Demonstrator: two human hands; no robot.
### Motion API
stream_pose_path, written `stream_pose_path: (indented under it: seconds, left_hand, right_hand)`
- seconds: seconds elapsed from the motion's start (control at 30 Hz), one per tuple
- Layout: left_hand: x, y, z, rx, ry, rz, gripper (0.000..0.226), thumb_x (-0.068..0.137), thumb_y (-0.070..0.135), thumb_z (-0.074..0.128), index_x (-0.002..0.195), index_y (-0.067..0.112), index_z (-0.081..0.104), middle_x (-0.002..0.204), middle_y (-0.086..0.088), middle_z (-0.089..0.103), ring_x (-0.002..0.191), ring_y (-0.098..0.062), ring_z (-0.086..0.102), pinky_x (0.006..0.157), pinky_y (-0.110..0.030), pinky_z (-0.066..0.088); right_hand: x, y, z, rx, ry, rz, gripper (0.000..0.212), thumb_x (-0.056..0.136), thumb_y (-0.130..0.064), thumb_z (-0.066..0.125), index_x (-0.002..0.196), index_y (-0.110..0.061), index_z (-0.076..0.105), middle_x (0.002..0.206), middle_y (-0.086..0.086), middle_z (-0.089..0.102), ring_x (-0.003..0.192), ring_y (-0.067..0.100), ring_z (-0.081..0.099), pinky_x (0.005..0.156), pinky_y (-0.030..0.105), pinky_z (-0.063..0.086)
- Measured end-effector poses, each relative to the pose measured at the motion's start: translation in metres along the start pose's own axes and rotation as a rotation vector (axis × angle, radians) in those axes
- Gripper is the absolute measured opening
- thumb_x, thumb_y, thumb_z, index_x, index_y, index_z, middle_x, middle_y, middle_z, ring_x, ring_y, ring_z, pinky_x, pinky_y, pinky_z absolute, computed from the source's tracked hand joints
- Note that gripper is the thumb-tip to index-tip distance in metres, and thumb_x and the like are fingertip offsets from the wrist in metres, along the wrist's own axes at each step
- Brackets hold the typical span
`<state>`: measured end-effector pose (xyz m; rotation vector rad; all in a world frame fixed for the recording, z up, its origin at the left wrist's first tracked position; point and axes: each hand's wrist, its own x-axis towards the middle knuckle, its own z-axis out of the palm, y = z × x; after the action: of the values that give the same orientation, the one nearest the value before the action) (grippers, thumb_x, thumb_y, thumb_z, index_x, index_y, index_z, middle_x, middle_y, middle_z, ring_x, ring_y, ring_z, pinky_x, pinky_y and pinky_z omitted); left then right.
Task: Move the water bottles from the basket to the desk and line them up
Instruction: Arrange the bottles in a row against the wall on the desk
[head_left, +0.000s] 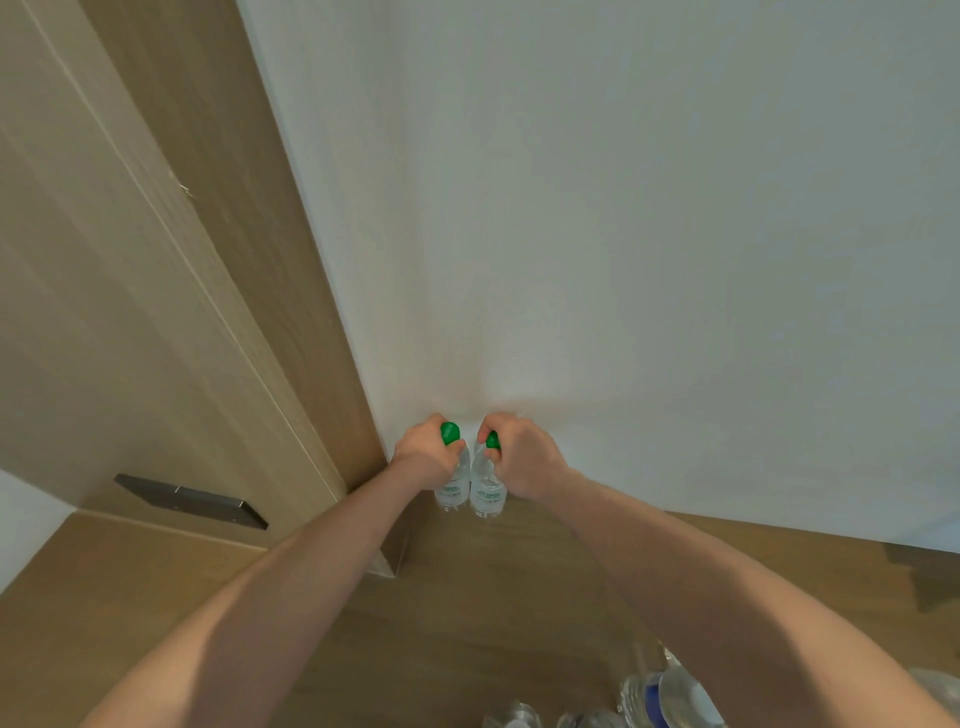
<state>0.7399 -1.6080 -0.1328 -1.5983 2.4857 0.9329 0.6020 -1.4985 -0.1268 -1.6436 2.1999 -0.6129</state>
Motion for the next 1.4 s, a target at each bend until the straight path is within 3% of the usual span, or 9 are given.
stream_pose_path:
  seconds: [0.1, 0.2, 0.37, 0.47, 0.57, 0.73, 1.03, 1.2, 1.4]
  left_hand:
    - [-0.003, -0.001, 0.003, -0.034, 0.008, -0.014, 0.025, 0.104, 0.039, 0.058, 0.115, 0.019, 0.048, 0.111, -0.009, 0.063, 0.094, -0.027, 0.060, 0.075, -0.035, 0.045]
    - [-0.009, -0.002, 0.005, -0.104, -0.010, -0.026, 0.038, 0.104, 0.039, 0.057, 0.130, 0.013, 0.049, 0.116, -0.011, 0.063, 0.095, -0.027, 0.059, 0.077, -0.035, 0.046]
    - [-0.055, 0.004, -0.008, -0.219, 0.022, 0.009, 0.065, 0.102, 0.039, 0.061, 0.156, 0.015, 0.036, 0.153, -0.013, 0.049, 0.133, -0.033, 0.054, 0.111, -0.040, 0.045]
    - [-0.119, 0.002, -0.023, -0.272, 0.007, 0.096, 0.069, 0.103, 0.040, 0.060, 0.163, 0.027, 0.029, 0.163, 0.001, 0.039, 0.143, -0.024, 0.046, 0.118, -0.042, 0.040]
    - [-0.188, -0.014, -0.027, -0.315, -0.051, 0.231, 0.054, 0.101, 0.044, 0.064, 0.152, 0.036, 0.046, 0.150, 0.014, 0.047, 0.133, -0.007, 0.049, 0.110, -0.032, 0.044]
    - [-0.262, -0.030, -0.007, -0.280, -0.152, 0.292, 0.045, 0.099, 0.047, 0.067, 0.141, 0.046, 0.052, 0.135, 0.039, 0.044, 0.128, 0.011, 0.046, 0.102, -0.021, 0.046]
    - [-0.286, -0.005, 0.031, -0.001, -0.304, 0.448, 0.048, 0.093, 0.052, 0.067, 0.139, 0.043, 0.057, 0.138, 0.033, 0.047, 0.123, 0.005, 0.052, 0.106, -0.029, 0.049]
    - [-0.286, -0.009, 0.050, 0.142, -0.238, 0.451, 0.042, 0.092, 0.038, 0.074, 0.132, 0.042, 0.062, 0.132, 0.027, 0.054, 0.115, -0.002, 0.057, 0.102, -0.030, 0.050]
    - [-0.290, -0.016, 0.077, 0.089, -0.151, 0.361, 0.021, 0.099, 0.035, 0.069, 0.118, 0.044, 0.067, 0.116, 0.023, 0.063, 0.098, -0.005, 0.057, 0.085, -0.028, 0.047]
  right_hand:
    - [-0.004, -0.002, 0.002, -0.020, 0.002, -0.036, 0.023, 0.097, -0.008, 0.063, 0.118, -0.016, 0.069, 0.116, 0.000, 0.068, 0.096, 0.022, 0.060, 0.078, 0.029, 0.041]
    - [-0.010, -0.001, 0.000, -0.028, -0.020, -0.060, 0.032, 0.096, -0.009, 0.063, 0.127, -0.016, 0.070, 0.129, 0.000, 0.066, 0.109, 0.025, 0.065, 0.084, 0.031, 0.049]
    - [-0.037, -0.011, -0.028, 0.105, 0.015, 0.008, 0.042, 0.097, -0.015, 0.071, 0.139, -0.016, 0.064, 0.138, 0.003, 0.062, 0.112, 0.024, 0.066, 0.100, 0.039, 0.052]
    - [-0.079, -0.023, -0.061, 0.232, 0.016, 0.086, 0.040, 0.101, -0.022, 0.068, 0.140, -0.028, 0.061, 0.141, -0.009, 0.058, 0.109, 0.015, 0.064, 0.099, 0.035, 0.053]
    - [-0.147, -0.023, -0.097, 0.260, -0.041, 0.095, 0.039, 0.102, -0.023, 0.066, 0.138, -0.036, 0.059, 0.137, -0.020, 0.058, 0.115, 0.003, 0.060, 0.097, 0.027, 0.051]
    - [-0.255, -0.017, -0.123, 0.234, -0.057, 0.192, 0.037, 0.102, -0.029, 0.065, 0.135, -0.043, 0.062, 0.128, -0.033, 0.061, 0.113, -0.007, 0.059, 0.094, 0.019, 0.053]
    - [-0.350, -0.004, -0.084, 0.169, -0.104, 0.286, 0.037, 0.097, -0.045, 0.069, 0.132, -0.050, 0.060, 0.120, -0.030, 0.061, 0.096, -0.002, 0.067, 0.083, 0.026, 0.058]
    - [-0.349, -0.002, -0.049, 0.111, -0.207, 0.239, 0.049, 0.097, -0.042, 0.068, 0.142, -0.048, 0.052, 0.139, -0.035, 0.045, 0.088, -0.002, 0.066, 0.086, 0.027, 0.058]
    - [-0.341, 0.006, -0.027, 0.153, -0.203, 0.247, 0.042, 0.098, -0.035, 0.070, 0.137, -0.041, 0.058, 0.135, -0.024, 0.056, 0.087, 0.000, 0.060, 0.094, 0.032, 0.056]
